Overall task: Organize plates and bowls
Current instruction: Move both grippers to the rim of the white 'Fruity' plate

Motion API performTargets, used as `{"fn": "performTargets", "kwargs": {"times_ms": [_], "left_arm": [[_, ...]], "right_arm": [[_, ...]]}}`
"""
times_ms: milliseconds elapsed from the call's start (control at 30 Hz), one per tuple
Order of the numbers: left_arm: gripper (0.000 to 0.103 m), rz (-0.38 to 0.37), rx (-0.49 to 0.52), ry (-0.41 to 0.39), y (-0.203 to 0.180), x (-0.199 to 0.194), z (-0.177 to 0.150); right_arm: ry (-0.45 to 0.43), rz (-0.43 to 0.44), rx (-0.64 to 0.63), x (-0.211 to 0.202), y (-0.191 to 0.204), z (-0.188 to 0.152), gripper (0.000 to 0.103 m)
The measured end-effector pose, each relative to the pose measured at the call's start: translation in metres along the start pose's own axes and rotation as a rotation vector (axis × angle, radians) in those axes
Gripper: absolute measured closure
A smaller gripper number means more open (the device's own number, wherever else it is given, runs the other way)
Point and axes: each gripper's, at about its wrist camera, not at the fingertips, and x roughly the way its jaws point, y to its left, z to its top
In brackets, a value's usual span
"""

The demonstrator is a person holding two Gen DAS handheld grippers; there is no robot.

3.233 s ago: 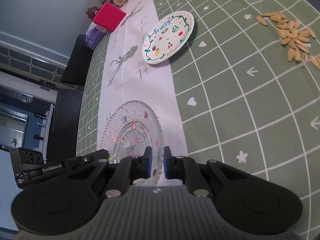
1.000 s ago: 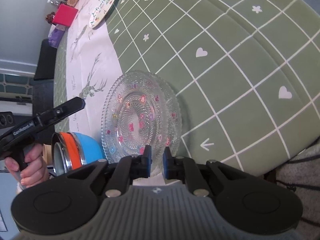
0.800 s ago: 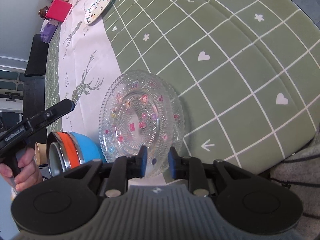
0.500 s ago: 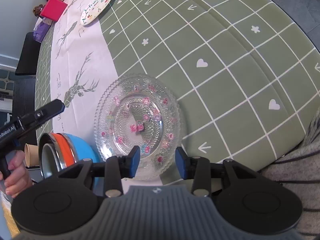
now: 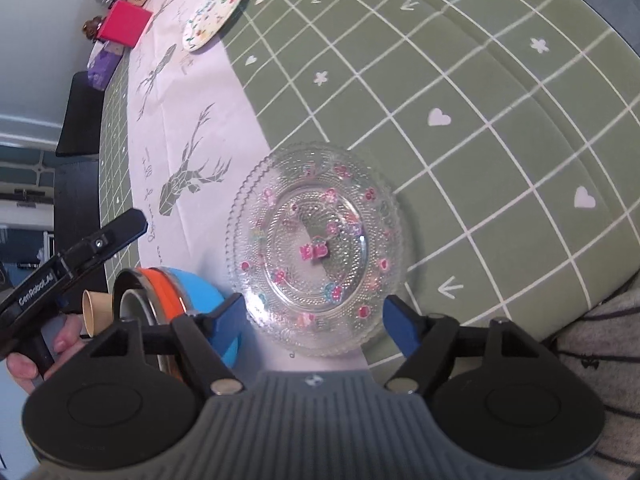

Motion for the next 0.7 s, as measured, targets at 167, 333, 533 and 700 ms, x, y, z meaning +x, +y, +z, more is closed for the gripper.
{"fn": "performTargets", "kwargs": {"times_ms": [167,333,533,700], "left_arm": [[0.024,0.046,0.007,-0.053,-0.002,-0.006,0.000],[0.020,0.076,-0.001,-0.101,-0.005,-0.010,0.001],[0.020,0.083,0.048,-0.051,-0.012,-0.007,0.009],[0.020,0.131,0.008,-0.116,-0.010,-0.013,0.015]], "right_arm": [[0.009,0.036,-0.012,-0.002,0.009,0.000,0.013],[0.049,0.084,-0.013,0.000,0.018,0.005,0.010],[0.000,0.077,-0.098,-0.010,0.042,0.018,0.010],[-0.157,0.031,-0.196,-0.026,0.065,0.042,0.009]]}}
